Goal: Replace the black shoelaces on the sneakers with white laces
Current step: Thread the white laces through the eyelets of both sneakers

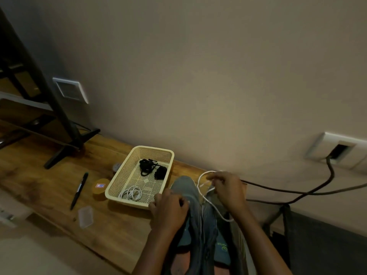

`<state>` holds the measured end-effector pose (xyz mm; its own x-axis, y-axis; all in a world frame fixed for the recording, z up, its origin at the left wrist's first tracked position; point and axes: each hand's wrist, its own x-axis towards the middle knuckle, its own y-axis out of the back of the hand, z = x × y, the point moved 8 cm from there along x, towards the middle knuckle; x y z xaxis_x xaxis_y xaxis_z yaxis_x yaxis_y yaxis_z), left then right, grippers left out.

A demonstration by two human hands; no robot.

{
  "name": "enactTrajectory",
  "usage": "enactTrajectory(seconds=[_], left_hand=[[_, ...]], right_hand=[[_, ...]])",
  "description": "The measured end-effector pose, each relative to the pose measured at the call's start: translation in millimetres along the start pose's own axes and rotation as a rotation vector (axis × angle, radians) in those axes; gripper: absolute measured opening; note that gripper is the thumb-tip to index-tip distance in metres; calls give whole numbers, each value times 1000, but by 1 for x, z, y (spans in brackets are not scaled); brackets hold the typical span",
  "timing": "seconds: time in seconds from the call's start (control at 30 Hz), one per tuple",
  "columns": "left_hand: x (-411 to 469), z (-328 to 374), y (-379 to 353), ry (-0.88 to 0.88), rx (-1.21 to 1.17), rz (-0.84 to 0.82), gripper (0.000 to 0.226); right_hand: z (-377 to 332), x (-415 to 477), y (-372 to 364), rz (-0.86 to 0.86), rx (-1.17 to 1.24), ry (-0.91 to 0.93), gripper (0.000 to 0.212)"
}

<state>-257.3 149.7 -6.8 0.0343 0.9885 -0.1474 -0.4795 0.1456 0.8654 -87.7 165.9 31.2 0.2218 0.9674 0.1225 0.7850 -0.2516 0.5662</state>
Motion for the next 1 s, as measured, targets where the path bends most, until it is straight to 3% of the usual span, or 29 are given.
enactTrajectory(seconds=[0.13, 0.3, 0.47, 0.6, 1.0], left_hand=[[-2, 6, -2, -7, 61, -22, 17], [-3, 9, -2, 4, 74, -45, 15], [-2, 8, -5, 0, 91, -55, 16], [-2, 8, -6, -1, 89, -59, 15], [-3, 8, -4, -9, 104, -16, 21]], right_hand=[[6, -12, -36, -211, -48, -30, 22], [20, -16, -53, -246, -92, -42, 16], [20, -16, -56, -295, -152, 4, 25], [22, -17, -60, -317, -157, 4, 14], [19, -20, -64, -332, -170, 34, 12]])
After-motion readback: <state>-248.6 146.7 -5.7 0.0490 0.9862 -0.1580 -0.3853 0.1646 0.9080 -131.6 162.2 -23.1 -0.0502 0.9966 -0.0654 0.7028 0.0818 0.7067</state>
